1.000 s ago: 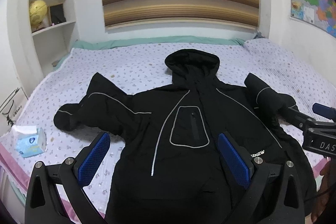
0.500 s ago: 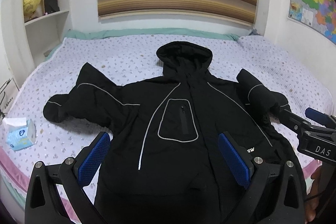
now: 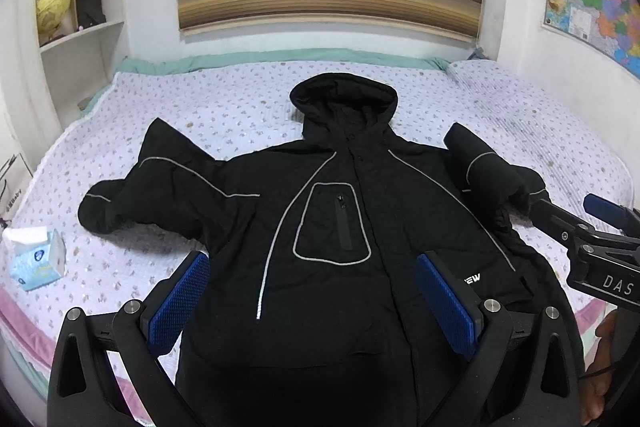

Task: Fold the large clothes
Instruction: 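Move both grippers open over the black jacket toward its sleeves, then grasp the sleeve cuff with the right gripper and lift it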

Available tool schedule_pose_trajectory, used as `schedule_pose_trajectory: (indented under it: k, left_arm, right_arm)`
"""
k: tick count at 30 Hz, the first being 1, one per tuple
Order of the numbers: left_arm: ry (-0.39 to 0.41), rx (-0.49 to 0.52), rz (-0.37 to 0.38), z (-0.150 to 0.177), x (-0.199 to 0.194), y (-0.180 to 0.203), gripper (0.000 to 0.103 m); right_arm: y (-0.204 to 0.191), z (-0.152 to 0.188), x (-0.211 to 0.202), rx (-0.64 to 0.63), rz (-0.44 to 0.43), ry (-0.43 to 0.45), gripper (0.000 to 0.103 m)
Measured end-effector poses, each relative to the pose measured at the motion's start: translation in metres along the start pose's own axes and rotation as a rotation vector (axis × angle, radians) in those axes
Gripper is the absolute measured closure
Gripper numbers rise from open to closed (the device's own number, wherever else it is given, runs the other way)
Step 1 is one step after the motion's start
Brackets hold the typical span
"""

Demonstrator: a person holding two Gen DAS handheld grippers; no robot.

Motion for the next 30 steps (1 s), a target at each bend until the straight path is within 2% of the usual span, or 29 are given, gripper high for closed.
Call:
schedule_pose_trajectory:
  k: [7,14,22,25,27,29,30]
  left_arm:
    - [-0.013,-0.004,-0.016,0.000,0.006,0.004,0.001]
    - [-0.025,0.030,-0.020,-0.005,0.026,0.039,0.001]
    - [-0.036,0.106,-0.008,-0.021,0.070,0.091,0.001]
    - [-0.035,0.099,0.052,-0.034,0.090,0.106,0.001]
    - [0.015,0.154,0.107,-0.047,0.106,0.118,0.001]
    - [0.055,0.220,0.072,-0.055,0.122,0.120,0.001]
    - [0.048,0.234,0.054,-0.059,0.139,0.118,0.001]
  right_arm:
    - [0.003,0.004,0.002,0.004,-0.007,0.007,0.000]
    - [0.026,0.009,0.016,0.016,-0.003,0.005,0.000]
    - [0.080,0.008,0.045,0.052,0.005,0.000,0.000]
    - [0.102,0.006,0.053,0.058,-0.049,0.005,0.000]
    - [0.121,0.004,0.059,0.083,-0.054,0.011,0.000]
    - [0.146,0.002,0.066,0.105,-0.024,0.023,0.000]
    - [0.162,0.000,0.073,0.114,0.013,0.026,0.000]
Point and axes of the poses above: each gripper's, at about its wrist camera, not at the fingertips, and x roughly the way its jaws point, y to its right, z to its underside, the point moved 7 cm from there along x, roughly the way its jaws point, and after that the axes turned 9 degrees about z, right-handed, at the moved point
